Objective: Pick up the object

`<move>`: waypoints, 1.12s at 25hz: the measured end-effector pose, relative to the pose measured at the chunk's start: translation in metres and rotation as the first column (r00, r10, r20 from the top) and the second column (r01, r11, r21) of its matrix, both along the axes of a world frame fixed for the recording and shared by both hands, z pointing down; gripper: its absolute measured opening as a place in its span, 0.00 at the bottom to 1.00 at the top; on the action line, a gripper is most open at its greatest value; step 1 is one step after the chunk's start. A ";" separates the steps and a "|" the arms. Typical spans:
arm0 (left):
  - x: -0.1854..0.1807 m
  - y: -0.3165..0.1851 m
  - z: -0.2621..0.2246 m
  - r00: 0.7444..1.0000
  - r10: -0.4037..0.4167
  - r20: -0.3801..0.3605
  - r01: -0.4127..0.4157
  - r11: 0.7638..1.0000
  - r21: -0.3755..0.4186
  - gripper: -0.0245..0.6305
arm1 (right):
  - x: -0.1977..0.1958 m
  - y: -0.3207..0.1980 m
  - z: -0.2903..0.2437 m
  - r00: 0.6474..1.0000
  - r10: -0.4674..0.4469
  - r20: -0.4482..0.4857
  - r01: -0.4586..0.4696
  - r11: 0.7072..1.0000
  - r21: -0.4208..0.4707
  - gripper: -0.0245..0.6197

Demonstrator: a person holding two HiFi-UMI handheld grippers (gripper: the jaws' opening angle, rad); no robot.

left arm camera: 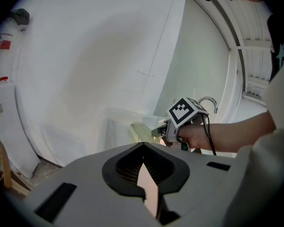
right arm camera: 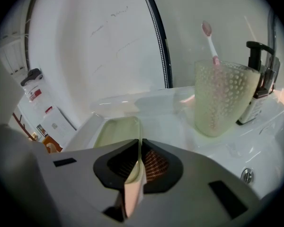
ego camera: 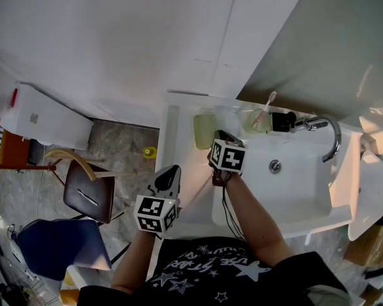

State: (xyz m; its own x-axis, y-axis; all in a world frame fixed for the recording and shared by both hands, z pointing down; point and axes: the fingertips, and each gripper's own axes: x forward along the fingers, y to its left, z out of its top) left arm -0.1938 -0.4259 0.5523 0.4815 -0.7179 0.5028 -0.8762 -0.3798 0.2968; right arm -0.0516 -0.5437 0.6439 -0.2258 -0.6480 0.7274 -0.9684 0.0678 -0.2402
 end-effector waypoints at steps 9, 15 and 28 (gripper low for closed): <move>0.005 0.026 -0.022 1.000 -0.014 0.022 0.012 0.999 0.053 0.06 | 0.016 0.032 -0.047 0.996 0.020 0.084 -0.026 0.997 0.069 0.08; 0.025 0.063 -0.040 0.999 -0.020 0.028 0.017 0.995 0.102 0.06 | 0.039 0.080 -0.076 0.992 0.014 0.125 -0.028 0.993 0.112 0.08; 0.091 0.160 -0.071 0.999 -0.009 0.039 0.002 0.985 0.170 0.06 | 0.116 0.188 -0.124 0.988 0.010 0.153 -0.042 0.978 0.205 0.08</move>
